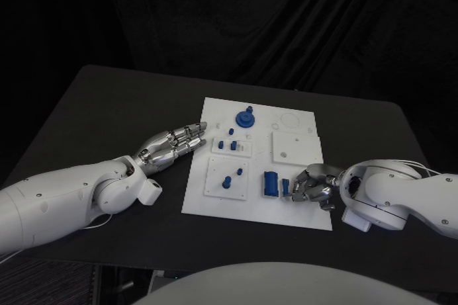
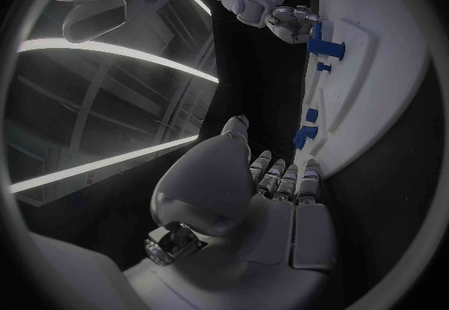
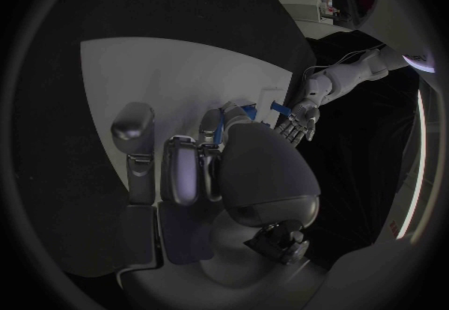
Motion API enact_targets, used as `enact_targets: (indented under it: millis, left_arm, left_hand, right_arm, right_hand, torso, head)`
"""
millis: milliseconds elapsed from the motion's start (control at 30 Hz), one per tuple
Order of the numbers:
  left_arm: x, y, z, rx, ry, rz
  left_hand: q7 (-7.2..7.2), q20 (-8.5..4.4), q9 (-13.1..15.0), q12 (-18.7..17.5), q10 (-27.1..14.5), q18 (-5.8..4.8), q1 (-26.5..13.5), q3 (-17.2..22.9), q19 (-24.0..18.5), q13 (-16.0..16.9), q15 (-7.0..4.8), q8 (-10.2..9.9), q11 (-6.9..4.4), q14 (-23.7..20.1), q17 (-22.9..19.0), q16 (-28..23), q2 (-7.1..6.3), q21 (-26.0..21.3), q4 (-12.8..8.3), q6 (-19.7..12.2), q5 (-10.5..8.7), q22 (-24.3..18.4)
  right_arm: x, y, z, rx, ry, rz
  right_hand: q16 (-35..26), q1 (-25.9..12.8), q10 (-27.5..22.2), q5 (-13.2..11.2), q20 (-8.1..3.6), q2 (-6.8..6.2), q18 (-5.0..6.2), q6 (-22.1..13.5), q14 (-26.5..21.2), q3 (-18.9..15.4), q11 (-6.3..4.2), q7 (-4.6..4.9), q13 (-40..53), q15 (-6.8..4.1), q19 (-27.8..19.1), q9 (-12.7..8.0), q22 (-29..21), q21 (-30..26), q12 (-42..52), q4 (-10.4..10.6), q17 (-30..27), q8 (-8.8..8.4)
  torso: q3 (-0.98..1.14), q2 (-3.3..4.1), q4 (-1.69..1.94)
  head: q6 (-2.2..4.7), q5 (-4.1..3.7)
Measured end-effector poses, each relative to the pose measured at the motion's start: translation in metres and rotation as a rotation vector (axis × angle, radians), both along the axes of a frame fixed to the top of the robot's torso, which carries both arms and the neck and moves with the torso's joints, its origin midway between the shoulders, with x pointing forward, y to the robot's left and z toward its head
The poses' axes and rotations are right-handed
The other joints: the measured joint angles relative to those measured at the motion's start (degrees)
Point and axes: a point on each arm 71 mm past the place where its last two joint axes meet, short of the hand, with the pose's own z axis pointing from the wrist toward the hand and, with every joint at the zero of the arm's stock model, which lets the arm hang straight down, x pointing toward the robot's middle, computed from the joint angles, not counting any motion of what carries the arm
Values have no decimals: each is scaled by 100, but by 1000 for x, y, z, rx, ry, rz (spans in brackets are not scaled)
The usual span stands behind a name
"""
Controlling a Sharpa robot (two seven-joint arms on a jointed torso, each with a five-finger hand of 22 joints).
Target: Assemble the parts on the task board
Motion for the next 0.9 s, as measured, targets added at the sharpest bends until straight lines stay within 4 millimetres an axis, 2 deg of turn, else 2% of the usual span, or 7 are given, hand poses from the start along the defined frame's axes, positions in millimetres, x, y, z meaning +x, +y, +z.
enact_targets:
  millis: [333, 367, 400, 433, 667, 833, 900]
  left_arm:
    - [-1, 1, 0, -1, 0, 1]
    - [-1, 1, 0, -1, 0, 1]
    - [-1, 1, 0, -2, -1, 1]
    - [-1, 1, 0, -2, -1, 1]
    - [-1, 0, 0, -5, -8, 6]
    - [-3, -1, 1, -14, -27, 19]
    - [-4, -2, 3, -19, -40, 29]
  left_hand:
    - [52, -1, 9, 0, 0, 0, 0, 24, 1, 7, 0, 0, 0, 0, 1, 0, 0, 1, -24, 52, 0, 11]
    - [58, -1, 9, 0, 0, 0, 0, 24, 1, 7, 0, 0, 0, 0, 1, 0, 0, 1, -24, 58, 0, 11]
    - [116, -1, 16, 0, 0, 0, 0, 24, 1, 6, 0, 27, 0, 0, 1, 0, 0, 1, -24, 116, 23, 11]
    - [128, -1, 17, 0, 0, 0, 0, 24, 1, 6, 0, 33, 0, 0, 1, 0, 0, 1, -24, 128, 23, 11]
    - [143, 14, 17, 0, 30, 0, 0, 24, 15, 6, 0, 33, -30, 0, 2, 0, 0, 0, -57, 166, 55, 20]
    - [9, -72, 27, 0, 84, -1, 0, 12, 31, 6, -74, 67, -84, 11, 3, 0, 0, -1, -45, 300, 68, 17]
    - [-41, -139, 30, 0, 96, -1, 7, -28, 29, 11, -137, 90, -146, 9, 3, 0, -7, -1, -5, 350, 76, 9]
  right_arm:
    - [-4, -3, 3, 30, -16, 14]
    - [-5, -3, 4, 38, -21, 19]
    - [-5, -3, 5, 46, -25, 22]
    - [-6, -4, 6, 54, -31, 26]
    - [-3, -9, 24, 126, -123, 41]
    - [4, -11, 46, 211, -274, 32]
    - [7, -12, 54, 252, -354, 21]
  right_hand:
    - [39, -172, 0, 0, 0, -415, 0, 54, 0, -510, 0, 54, 0, 0, 0, -16, 0, -35, 0, 59, 0, -162]
    - [39, -253, 0, -211, 0, -430, 0, 70, 0, -587, 0, 49, 0, 0, 0, -13, 0, -35, 0, 54, 0, -166]
    - [40, -445, 0, -1096, 0, -464, 0, 100, 0, -737, 0, 19, 0, 0, 0, -2, 0, -35, 0, 45, 0, -166]
    - [60, -510, 0, -1275, 0, -529, 0, 100, 0, -805, 0, 19, 0, 0, 0, 6, 0, -35, 0, 62, 0, -166]
    - [128, -1172, 0, -1466, -20, -902, 0, 135, 0, -999, 0, 54, 0, 0, 20, 42, -1, 74, 0, 102, 0, -189]
    - [49, -1820, 0, -1465, -17, -779, 0, 161, 0, -971, 0, 39, 0, 0, -8, 47, -1, -53, 0, 97, -18, -292]
    - [-230, -1967, 16, -1465, 53, -631, 75, 110, -3, -921, 87, 131, 0, 75, -313, -75, -1, -715, -136, 115, -360, -532]
  torso:
    - [0, 0, -2]
    - [0, 0, -2]
    - [1, 1, -2]
    - [1, 1, -2]
    - [1, -1, -2]
    - [1, -2, -5]
    - [1, -2, -7]
  head:
    - [0, 12]
    - [0, 3]
    - [0, -1]
    - [0, -4]
    - [0, -10]
    - [0, -21]
    - [0, -22]
